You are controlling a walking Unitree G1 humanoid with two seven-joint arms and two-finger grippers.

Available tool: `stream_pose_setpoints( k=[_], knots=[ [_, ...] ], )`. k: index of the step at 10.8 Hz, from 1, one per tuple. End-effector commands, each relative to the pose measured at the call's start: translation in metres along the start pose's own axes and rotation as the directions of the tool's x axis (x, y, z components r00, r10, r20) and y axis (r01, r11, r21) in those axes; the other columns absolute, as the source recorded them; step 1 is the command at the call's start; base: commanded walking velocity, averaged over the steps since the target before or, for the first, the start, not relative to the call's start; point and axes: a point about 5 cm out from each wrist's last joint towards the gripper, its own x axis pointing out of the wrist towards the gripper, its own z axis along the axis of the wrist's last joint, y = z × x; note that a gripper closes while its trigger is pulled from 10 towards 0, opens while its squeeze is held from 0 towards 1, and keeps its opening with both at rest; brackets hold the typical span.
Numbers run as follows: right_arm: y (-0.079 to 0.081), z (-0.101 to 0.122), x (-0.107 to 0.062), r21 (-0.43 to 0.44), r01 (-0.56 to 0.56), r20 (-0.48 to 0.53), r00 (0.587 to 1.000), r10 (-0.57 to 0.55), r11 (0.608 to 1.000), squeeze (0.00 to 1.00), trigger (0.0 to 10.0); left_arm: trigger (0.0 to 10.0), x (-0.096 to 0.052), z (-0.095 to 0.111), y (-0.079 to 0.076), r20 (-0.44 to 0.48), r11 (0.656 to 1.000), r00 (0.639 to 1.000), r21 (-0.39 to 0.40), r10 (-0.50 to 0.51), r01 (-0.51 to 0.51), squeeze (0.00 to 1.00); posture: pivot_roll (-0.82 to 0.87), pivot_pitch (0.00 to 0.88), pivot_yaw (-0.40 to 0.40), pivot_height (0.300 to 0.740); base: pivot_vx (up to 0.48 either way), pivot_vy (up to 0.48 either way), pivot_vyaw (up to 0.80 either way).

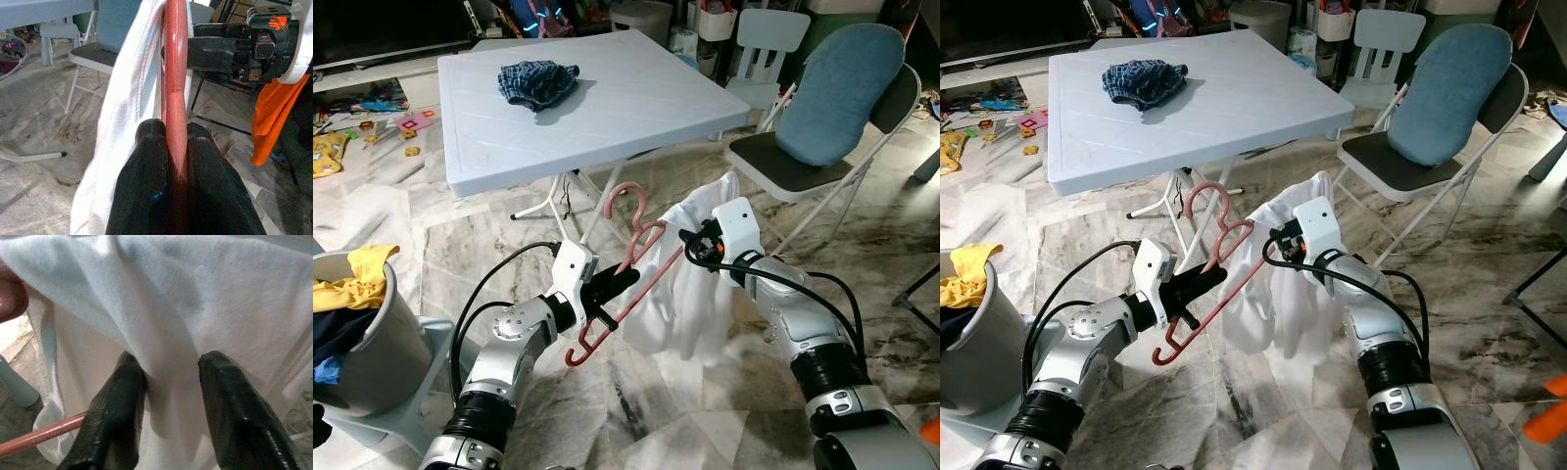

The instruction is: Hang hanger

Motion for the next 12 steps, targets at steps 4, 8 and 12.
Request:
stream_pose_setpoints(
  k=[4,8,12],
  knots=[
    [-0.009,0.011,0.001,0.017,0.037,0.048,0.998,-0.038,0.999,0.00,0.0,0.0,0.003,0.013,0.000,0.048,0.999,0.999,0.035,-0.013,0.011,0.00,-0.19,0.001,-0.006,0.740,0.000,0.000,0.00],
    [-0.025,0.032,0.000,0.058,0.138,0.145,0.979,-0.145,0.989,0.00,0.0,0.0,-0.003,0.005,0.002,0.009,0.998,1.000,0.061,-0.005,0.004,0.00,-0.19,0.001,-0.003,0.740,0.000,0.000,0.00],
    [-0.040,0.052,-0.001,0.078,0.259,0.220,0.937,-0.270,0.963,0.00,0.0,0.0,-0.015,-0.003,0.001,-0.034,0.997,0.999,0.079,-0.014,0.016,0.00,-0.19,0.001,-0.003,0.740,0.000,0.000,0.00]
  ],
)
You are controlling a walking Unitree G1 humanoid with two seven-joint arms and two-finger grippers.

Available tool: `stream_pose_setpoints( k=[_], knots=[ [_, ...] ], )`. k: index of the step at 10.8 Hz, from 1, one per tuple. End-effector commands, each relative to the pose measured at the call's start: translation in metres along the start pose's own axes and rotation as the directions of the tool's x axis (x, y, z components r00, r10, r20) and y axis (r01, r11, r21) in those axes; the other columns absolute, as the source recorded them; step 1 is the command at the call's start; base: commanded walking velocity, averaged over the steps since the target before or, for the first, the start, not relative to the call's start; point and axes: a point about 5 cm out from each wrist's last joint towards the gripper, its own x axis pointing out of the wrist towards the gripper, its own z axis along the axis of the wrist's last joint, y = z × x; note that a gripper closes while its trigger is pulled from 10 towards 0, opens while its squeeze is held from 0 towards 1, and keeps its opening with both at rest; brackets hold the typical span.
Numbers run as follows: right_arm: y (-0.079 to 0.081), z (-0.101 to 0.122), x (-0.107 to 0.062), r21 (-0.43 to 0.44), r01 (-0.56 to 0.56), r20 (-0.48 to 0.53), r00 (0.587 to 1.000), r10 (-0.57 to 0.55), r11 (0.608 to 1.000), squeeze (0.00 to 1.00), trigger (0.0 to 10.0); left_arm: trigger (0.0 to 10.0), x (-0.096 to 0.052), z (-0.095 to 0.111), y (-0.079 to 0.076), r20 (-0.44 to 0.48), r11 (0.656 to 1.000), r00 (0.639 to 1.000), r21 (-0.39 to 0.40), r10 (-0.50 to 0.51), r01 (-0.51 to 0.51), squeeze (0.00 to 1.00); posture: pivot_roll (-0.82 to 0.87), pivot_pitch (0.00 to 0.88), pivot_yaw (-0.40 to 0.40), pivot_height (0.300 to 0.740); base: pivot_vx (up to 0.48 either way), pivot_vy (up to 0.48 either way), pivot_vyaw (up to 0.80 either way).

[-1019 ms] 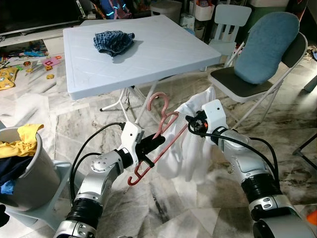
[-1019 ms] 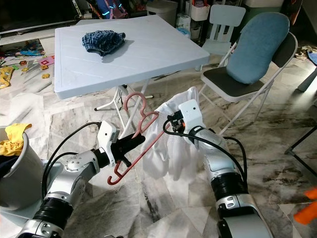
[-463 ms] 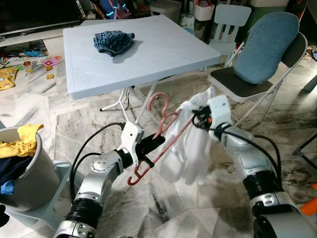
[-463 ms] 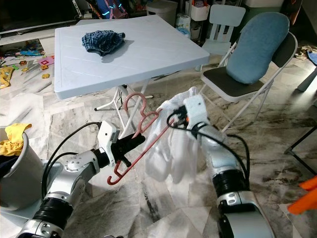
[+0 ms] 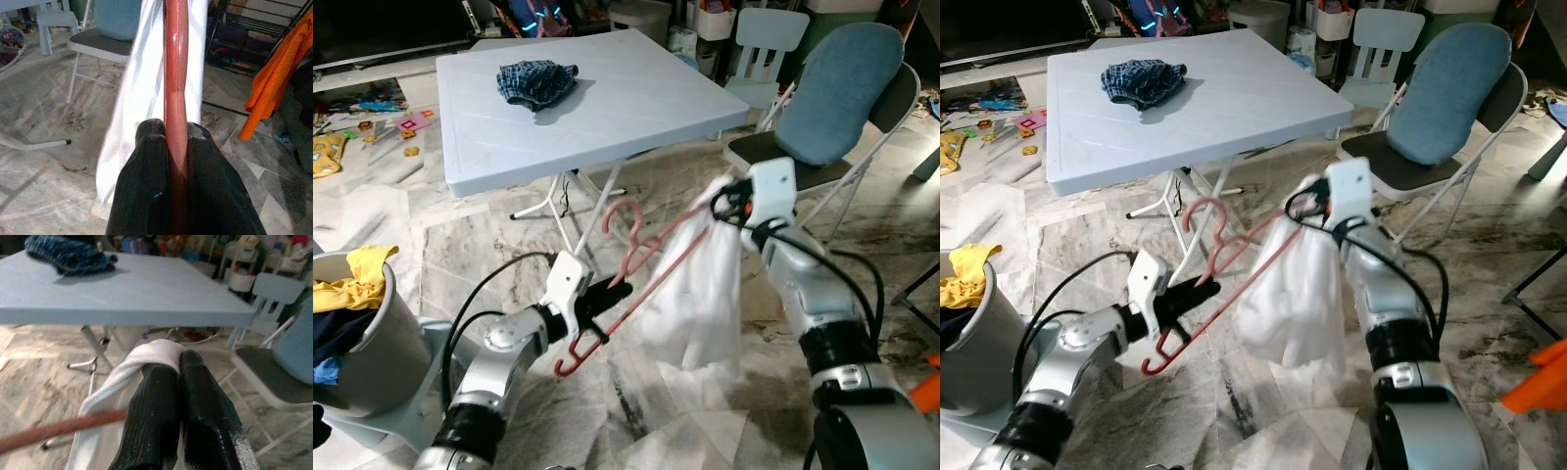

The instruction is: Hang hanger

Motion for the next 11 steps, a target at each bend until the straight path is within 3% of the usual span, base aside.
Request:
stream_pose_setpoints(
  k=[1,4,8,11],
  knots=[
    [-0.006,0.013,0.003,0.001,0.040,0.047,0.998,-0.040,0.999,0.00,0.0,0.0,-0.002,0.009,0.001,0.017,0.999,1.000,0.041,-0.011,0.010,0.00,-0.19,0.000,-0.002,0.740,0.000,0.000,0.00],
    [-0.017,0.011,0.004,-0.030,0.124,0.038,0.992,-0.123,0.992,0.00,0.0,0.0,-0.018,0.005,-0.008,-0.026,0.994,0.998,0.097,-0.057,0.059,0.00,-0.17,0.000,-0.005,0.740,0.000,0.000,0.00],
    [-0.034,-0.004,0.002,-0.180,0.258,-0.042,0.962,-0.270,0.949,0.00,0.0,0.0,-0.038,0.003,-0.014,-0.051,0.990,0.998,0.135,-0.043,0.049,0.00,-0.16,0.000,-0.009,0.740,0.000,0.000,0.00],
    [-0.039,-0.009,0.001,-0.186,0.297,-0.063,0.948,-0.313,0.937,0.00,0.0,0.0,-0.047,0.004,-0.018,-0.062,0.990,0.998,0.131,-0.034,0.042,0.00,-0.15,0.000,-0.007,0.740,0.000,0.000,0.00]
  ],
)
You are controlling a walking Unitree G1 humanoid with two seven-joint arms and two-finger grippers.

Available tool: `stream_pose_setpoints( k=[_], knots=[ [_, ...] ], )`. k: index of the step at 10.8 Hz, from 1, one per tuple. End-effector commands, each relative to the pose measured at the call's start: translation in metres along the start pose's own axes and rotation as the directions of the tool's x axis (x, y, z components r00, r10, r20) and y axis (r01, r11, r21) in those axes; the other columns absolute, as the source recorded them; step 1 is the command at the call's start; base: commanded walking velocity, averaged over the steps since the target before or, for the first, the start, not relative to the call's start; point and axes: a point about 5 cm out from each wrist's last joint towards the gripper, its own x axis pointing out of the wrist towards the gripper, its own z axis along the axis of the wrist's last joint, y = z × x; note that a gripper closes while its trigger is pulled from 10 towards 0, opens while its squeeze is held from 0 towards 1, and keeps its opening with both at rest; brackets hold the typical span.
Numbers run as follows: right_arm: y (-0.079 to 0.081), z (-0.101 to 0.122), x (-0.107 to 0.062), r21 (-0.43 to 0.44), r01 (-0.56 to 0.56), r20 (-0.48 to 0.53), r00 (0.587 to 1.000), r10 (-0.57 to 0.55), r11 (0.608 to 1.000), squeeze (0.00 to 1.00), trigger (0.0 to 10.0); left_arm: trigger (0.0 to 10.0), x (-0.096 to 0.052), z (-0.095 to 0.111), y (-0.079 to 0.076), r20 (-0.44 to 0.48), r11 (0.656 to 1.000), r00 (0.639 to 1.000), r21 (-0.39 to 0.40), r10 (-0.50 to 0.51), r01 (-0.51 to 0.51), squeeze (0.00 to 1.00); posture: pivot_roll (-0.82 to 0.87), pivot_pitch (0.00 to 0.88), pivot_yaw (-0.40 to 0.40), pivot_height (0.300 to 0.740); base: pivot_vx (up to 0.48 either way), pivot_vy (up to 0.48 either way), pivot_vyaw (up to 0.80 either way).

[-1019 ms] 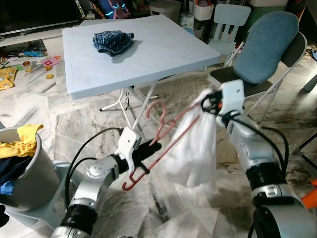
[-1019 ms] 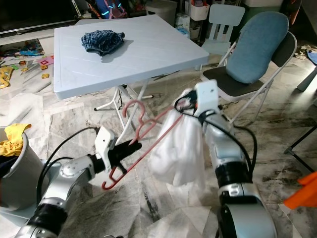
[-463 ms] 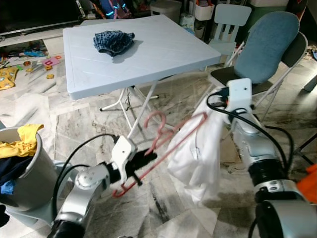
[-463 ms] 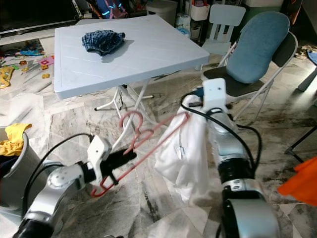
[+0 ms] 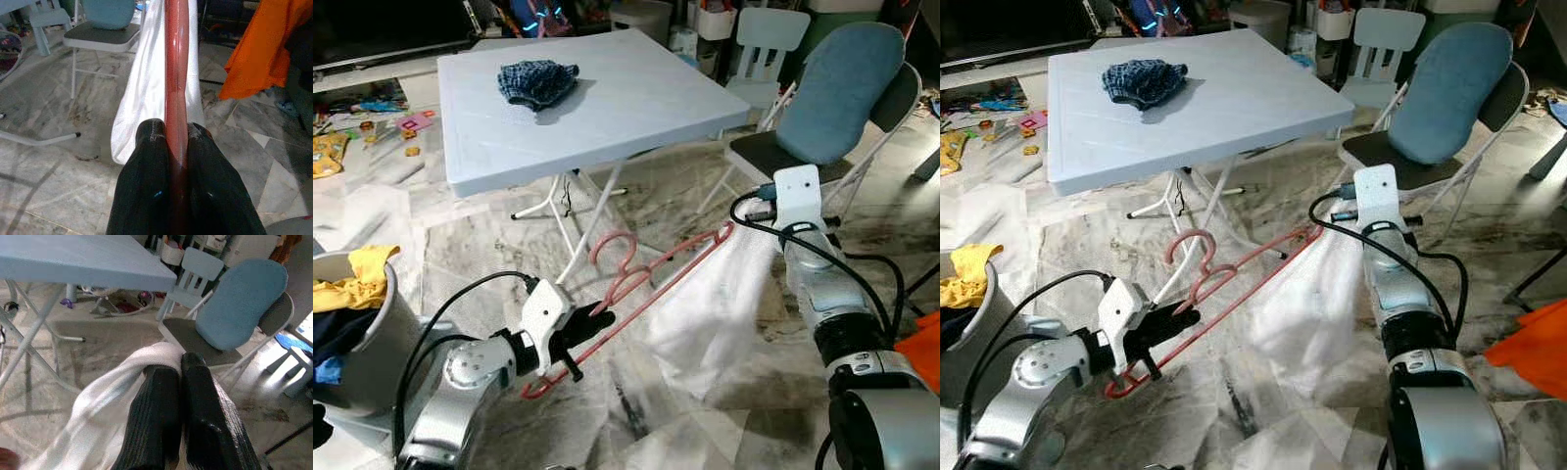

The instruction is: Hang hanger

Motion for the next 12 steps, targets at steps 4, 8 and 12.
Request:
stream_pose_setpoints(
  k=[4,8,12],
  knots=[
    [0.000,0.002,0.002,0.035,-0.008,0.004,1.000,0.008,0.999,0.00,0.0,0.0,-0.007,0.010,0.008,0.038,0.997,0.998,-0.056,0.055,-0.053,0.00,-0.14,0.000,-0.003,0.740,0.000,0.000,0.00],
    [-0.002,-0.012,-0.010,0.089,-0.126,0.020,0.992,0.125,0.988,0.00,4.9,9.1,-0.005,0.013,0.021,0.100,0.896,0.907,-0.233,0.409,-0.378,0.00,-0.13,0.000,-0.002,0.740,0.000,0.000,0.00],
    [0.001,-0.007,-0.014,0.139,-0.193,0.071,0.980,0.185,0.971,0.00,10.0,10.0,-0.003,0.010,0.017,0.077,0.848,0.858,-0.216,0.509,-0.484,0.00,-0.13,0.000,-0.003,0.740,0.000,0.000,0.00]
  ],
)
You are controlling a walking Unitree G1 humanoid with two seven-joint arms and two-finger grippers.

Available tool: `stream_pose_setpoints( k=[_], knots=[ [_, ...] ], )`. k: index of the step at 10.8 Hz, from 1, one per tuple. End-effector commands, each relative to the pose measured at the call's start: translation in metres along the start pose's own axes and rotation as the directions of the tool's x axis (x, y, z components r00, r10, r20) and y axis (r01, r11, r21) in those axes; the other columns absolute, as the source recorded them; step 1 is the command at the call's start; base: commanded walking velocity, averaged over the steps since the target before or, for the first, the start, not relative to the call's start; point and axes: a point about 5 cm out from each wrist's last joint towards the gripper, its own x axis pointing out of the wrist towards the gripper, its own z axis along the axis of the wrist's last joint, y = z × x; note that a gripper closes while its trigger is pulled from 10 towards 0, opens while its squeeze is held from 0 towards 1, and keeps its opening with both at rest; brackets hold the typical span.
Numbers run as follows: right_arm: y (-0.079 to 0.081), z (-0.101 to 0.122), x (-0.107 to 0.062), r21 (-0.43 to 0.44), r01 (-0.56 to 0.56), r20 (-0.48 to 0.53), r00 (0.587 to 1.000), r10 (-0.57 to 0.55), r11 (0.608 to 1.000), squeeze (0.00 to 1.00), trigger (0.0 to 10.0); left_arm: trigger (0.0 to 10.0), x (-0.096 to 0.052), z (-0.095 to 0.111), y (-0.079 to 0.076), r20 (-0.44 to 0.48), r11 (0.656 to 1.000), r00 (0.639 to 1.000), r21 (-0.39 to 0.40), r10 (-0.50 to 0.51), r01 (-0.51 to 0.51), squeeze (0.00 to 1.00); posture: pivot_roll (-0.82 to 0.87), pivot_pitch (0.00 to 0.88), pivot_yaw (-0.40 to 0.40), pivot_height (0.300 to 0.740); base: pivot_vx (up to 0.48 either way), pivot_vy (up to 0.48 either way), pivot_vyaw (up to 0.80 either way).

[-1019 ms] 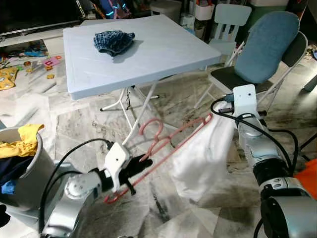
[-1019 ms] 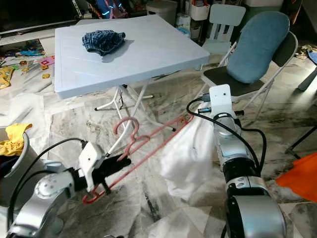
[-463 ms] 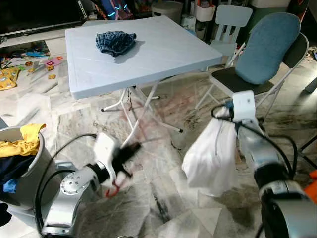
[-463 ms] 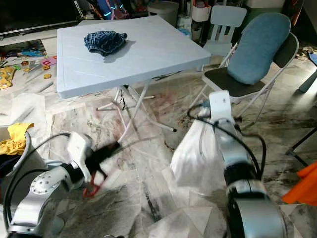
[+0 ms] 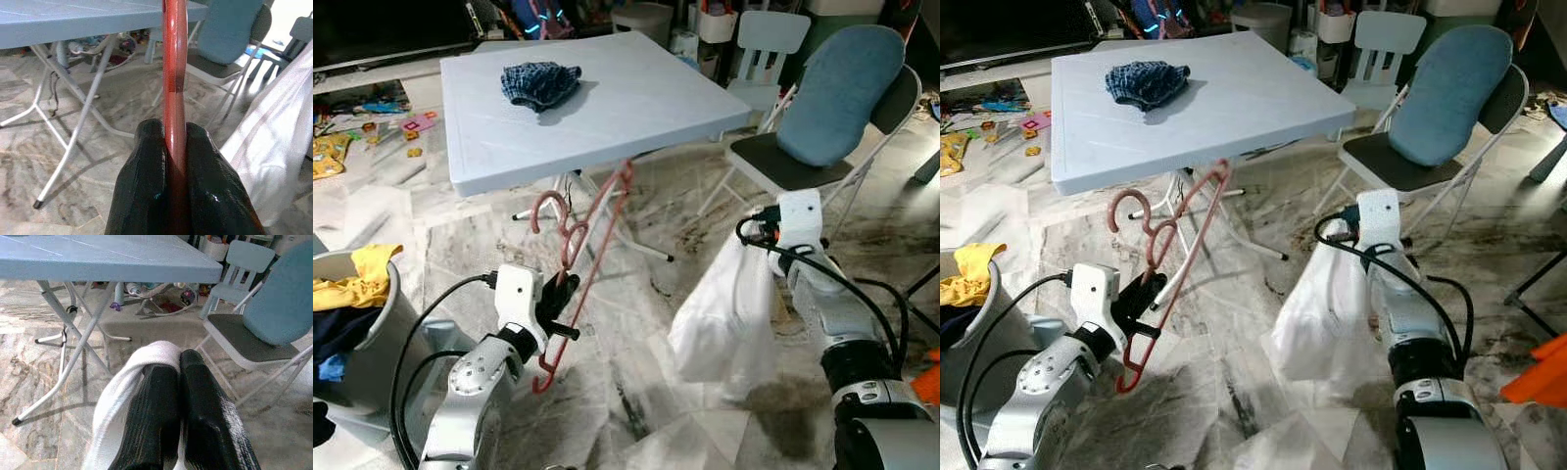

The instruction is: Hang hanger

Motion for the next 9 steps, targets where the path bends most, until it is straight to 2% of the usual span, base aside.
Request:
stream_pose_setpoints(
  k=[1,9],
  knots=[
    [-0.0013,0.0114,0.0018,0.007,0.004,0.043,0.999,-0.004,1.000,0.00,10.0,10.0,-0.0013,0.0057,0.0019,0.021,1.000,1.000,0.024,0.013,-0.013,0.00,-0.13,0.000,-0.003,0.740,0.000,0.000,0.00],
    [-0.0013,0.0114,0.0018,0.007,0.004,0.043,0.999,-0.004,1.000,0.00,10.0,10.0,-0.0013,0.0057,0.0019,0.021,1.000,1.000,0.024,0.013,-0.013,0.00,-0.13,0.000,-0.003,0.740,0.000,0.000,0.00]
  ],
)
